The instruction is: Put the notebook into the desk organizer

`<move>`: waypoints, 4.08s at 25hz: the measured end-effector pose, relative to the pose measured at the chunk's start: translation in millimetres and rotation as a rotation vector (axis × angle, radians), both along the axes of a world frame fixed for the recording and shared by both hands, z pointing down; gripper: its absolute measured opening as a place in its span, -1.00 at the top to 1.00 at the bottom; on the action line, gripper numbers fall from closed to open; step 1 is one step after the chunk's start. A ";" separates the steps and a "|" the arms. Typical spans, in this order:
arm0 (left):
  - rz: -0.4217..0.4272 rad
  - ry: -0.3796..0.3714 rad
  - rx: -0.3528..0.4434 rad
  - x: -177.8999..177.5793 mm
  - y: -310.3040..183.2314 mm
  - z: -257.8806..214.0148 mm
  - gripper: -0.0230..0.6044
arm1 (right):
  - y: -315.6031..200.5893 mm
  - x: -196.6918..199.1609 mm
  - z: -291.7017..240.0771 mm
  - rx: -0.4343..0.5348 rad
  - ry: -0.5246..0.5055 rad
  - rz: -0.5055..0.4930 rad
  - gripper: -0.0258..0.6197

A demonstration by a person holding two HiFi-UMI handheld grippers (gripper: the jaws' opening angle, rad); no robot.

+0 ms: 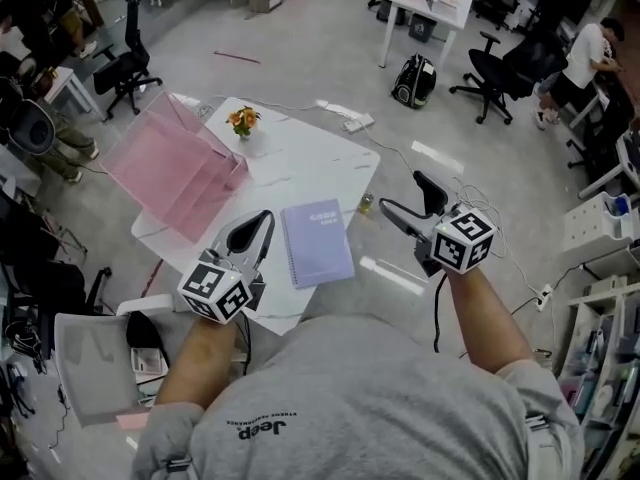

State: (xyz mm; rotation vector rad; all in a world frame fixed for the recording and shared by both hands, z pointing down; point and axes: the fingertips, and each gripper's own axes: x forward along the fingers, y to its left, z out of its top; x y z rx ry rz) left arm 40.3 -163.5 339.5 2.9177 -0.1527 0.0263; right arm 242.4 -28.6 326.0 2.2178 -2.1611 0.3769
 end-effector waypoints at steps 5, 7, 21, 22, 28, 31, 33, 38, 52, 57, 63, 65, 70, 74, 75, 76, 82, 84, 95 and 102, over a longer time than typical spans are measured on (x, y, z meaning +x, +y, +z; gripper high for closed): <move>-0.004 -0.011 -0.016 14.6 -24.8 12.9 0.75 | -26.2 16.9 13.8 -0.032 -0.020 -0.006 -0.36; -0.016 -0.018 -0.020 22.3 -32.3 17.9 0.75 | -34.5 25.3 20.7 -0.040 -0.031 -0.017 -0.36; -0.220 -0.092 -0.048 108.1 -16.1 47.5 0.75 | -74.9 112.5 85.1 -0.095 -0.157 -0.289 -0.36; -0.230 -0.099 -0.050 110.8 -14.1 49.5 0.75 | -76.8 114.9 92.5 -0.101 -0.180 -0.301 -0.36; -0.242 -0.116 -0.046 109.7 -17.7 67.0 0.75 | -78.8 90.9 145.8 -0.178 -0.287 -0.358 -0.35; -0.210 -0.124 -0.044 106.5 -19.7 79.1 0.75 | -76.1 73.4 174.4 -0.238 -0.311 -0.353 -0.35; -0.178 -0.129 -0.035 106.2 -21.9 86.5 0.75 | -74.7 62.4 193.5 -0.280 -0.336 -0.344 -0.35; -0.145 -0.136 -0.045 101.9 -18.5 104.5 0.75 | -57.4 35.4 243.1 -0.393 -0.407 -0.345 -0.35; -0.134 -0.194 -0.076 76.1 -9.8 137.0 0.75 | -32.1 -55.3 383.4 -0.688 -0.717 -0.392 -0.35; -0.144 -0.216 -0.089 58.8 -9.8 144.4 0.75 | -41.9 -76.3 404.8 -0.744 -0.853 -0.395 -0.34; -0.158 -0.226 -0.104 40.8 -14.1 149.7 0.75 | -45.5 -101.9 418.5 -0.810 -0.971 -0.431 -0.26; -0.164 -0.223 -0.109 36.9 -16.1 150.7 0.75 | -45.2 -107.3 415.2 -0.813 -1.014 -0.445 0.05; -0.173 -0.210 -0.118 29.5 -19.6 148.8 0.75 | -39.3 -111.7 398.4 -0.880 -1.012 -0.424 0.56; -0.177 -0.187 -0.117 25.1 -20.1 140.9 0.75 | -24.3 -102.4 377.6 -0.939 -0.838 -0.452 0.76; -0.180 -0.181 -0.118 23.9 -21.1 139.2 0.75 | -23.4 -97.8 370.7 -0.933 -0.764 -0.471 0.79; -0.184 -0.177 -0.119 22.4 -22.2 138.0 0.75 | -24.2 -93.0 363.4 -0.920 -0.689 -0.493 0.81; -0.223 -0.154 -0.131 9.9 -26.9 133.4 0.75 | -44.2 -75.7 320.3 -0.847 -0.261 -0.678 0.83; -0.241 -0.148 -0.136 3.5 -28.4 132.5 0.75 | -53.3 -78.0 308.5 -0.829 -0.176 -0.748 0.83; -0.407 -0.117 -0.155 -72.5 -45.8 132.7 0.75 | -118.2 -145.7 243.4 -0.763 -0.218 -1.125 0.83; -0.522 -0.121 -0.186 -128.4 -53.0 141.2 0.75 | -175.7 -202.5 256.5 -0.826 -0.423 -1.212 0.83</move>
